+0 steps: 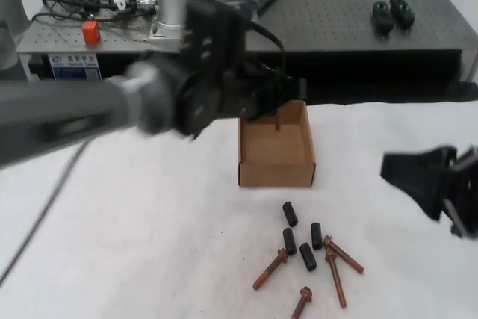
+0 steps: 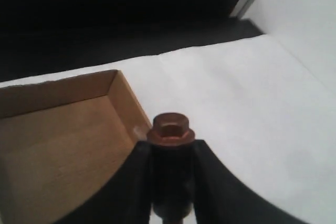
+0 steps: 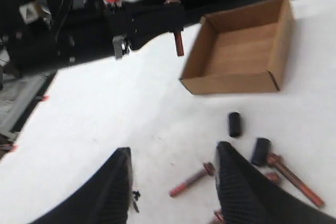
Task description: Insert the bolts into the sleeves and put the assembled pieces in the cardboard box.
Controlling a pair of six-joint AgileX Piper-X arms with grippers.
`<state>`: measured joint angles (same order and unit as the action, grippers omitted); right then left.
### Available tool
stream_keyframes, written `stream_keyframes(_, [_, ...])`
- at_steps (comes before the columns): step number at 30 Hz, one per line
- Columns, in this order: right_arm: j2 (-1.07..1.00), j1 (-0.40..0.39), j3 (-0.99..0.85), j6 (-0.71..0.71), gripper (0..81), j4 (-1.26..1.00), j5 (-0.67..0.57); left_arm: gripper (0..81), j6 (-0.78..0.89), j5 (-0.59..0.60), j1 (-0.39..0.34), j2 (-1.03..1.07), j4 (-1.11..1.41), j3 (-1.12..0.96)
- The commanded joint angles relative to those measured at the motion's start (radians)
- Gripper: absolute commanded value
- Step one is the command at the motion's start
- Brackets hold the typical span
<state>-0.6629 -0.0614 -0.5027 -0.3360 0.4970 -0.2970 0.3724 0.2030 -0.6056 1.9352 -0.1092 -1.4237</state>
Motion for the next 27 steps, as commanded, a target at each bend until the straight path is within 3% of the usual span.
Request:
stream_keyframes(1, [0.008,0.004,0.000,0.020,36.8,0.044,0.024,0.7,0.008,-0.010,0.000,0.145,-0.141,-0.217])
stream_keyframes(10, [-0.008,0.001,0.013,0.087,36.8,0.126,0.157,2.7,0.020,0.027,0.003,0.472,-0.359,-0.650])
stream_keyframes(17, [-0.124,0.001,0.013,0.132,36.8,0.120,0.156,30.0,0.040,0.033,0.003,0.496,-0.409,-0.670])
stream_keyframes(23, [-0.375,0.001,-0.031,0.315,36.8,-0.002,0.153,31.4,0.052,0.106,0.017,0.446,-0.513,-0.670])
stream_keyframes(27, [-0.603,-0.013,-0.151,0.429,36.8,0.020,0.185,31.4,-0.077,0.037,0.037,0.339,-0.600,-0.662])
